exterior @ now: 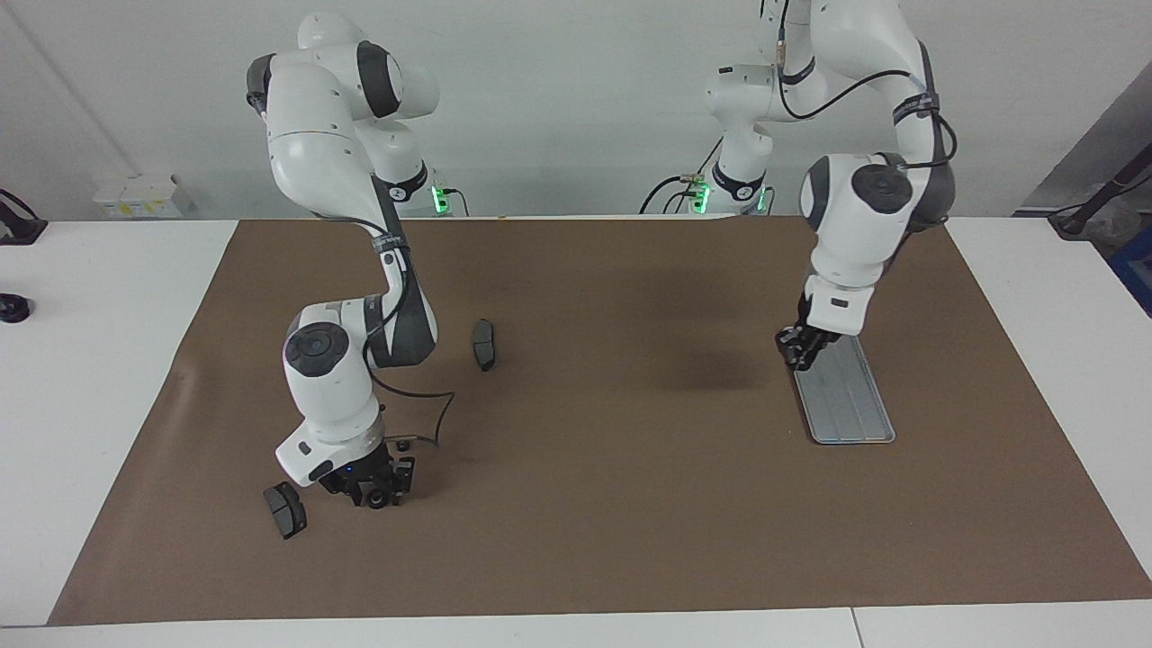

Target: Pick bearing gear from pile to tray

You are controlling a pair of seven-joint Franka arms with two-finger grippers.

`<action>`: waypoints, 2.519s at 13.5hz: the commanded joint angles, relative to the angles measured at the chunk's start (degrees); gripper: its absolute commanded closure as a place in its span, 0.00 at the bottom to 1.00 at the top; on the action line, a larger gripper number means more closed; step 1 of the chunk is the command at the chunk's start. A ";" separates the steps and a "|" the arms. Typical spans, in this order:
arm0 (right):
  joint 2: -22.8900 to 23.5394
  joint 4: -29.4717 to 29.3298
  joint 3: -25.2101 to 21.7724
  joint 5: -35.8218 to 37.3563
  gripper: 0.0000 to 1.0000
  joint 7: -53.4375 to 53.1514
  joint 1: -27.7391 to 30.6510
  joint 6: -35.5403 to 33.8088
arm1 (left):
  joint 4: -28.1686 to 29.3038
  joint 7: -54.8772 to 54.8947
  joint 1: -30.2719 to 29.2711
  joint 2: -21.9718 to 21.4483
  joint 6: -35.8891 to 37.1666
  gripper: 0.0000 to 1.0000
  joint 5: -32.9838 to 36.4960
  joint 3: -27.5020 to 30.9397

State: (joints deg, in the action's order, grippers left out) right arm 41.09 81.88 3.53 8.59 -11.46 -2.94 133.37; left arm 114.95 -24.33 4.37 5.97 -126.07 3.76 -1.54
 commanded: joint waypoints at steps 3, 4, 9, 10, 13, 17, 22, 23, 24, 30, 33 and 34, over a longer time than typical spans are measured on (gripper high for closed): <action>-1.37 1.79 0.86 -0.41 0.52 0.47 1.00 -1.26 | 3.69 14.05 -10.17 -0.60 -0.93 1.00 -3.23 -0.66; -1.37 1.70 0.86 -0.41 0.57 0.47 1.00 -1.79 | 5.53 14.05 -10.00 -0.87 -2.15 1.00 -3.41 -0.66; -1.37 1.44 1.04 -0.41 0.82 0.47 0.91 -1.88 | 15.12 13.52 -9.29 -1.93 -11.38 1.00 -5.87 -0.74; -1.37 1.26 1.13 -0.33 0.86 0.47 0.83 -1.97 | 15.39 13.52 -9.12 -1.75 -12.35 1.00 -5.96 -0.74; -2.24 0.74 1.48 0.03 0.90 0.47 -1.27 -1.88 | 15.48 14.05 -8.85 -1.40 -12.62 0.04 -5.87 -0.74; -4.09 0.30 1.57 -0.15 0.92 0.47 -7.59 -1.97 | 12.76 13.96 -7.97 -1.66 -11.40 0.00 -5.87 -0.83; -4.53 -0.23 2.01 -0.24 0.92 -6.98 -17.43 1.62 | 4.69 13.96 -7.89 -1.49 -3.33 0.00 -5.87 -1.01; -4.53 -0.23 2.27 -0.24 0.92 -8.56 -19.19 3.11 | 3.63 13.96 -7.89 -1.31 -2.44 0.00 -5.87 -1.01; -4.53 -0.23 2.62 -0.24 0.92 -10.23 -21.04 4.43 | 3.27 13.96 -7.89 -1.23 -2.43 0.00 -5.87 -1.10; -3.13 -0.14 2.62 -0.06 0.89 -18.07 -30.89 13.93 | 2.83 14.14 -7.89 -1.14 -2.78 0.00 -5.87 -1.01; -1.55 -0.14 2.45 0.64 0.75 -21.31 -33.44 16.04 | 2.30 13.96 -7.10 -1.05 -2.95 0.00 -5.87 -1.01; -1.45 -0.14 2.45 0.64 0.66 -22.11 -33.89 16.14 | 2.12 14.05 -7.10 -0.96 -2.87 0.00 -5.87 -1.01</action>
State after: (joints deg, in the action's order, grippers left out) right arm 39.04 81.55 6.05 8.42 -31.29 -36.45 147.56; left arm 118.18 -10.74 -3.74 4.70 -129.79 -1.31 -3.16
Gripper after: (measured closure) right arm 0.652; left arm 0.000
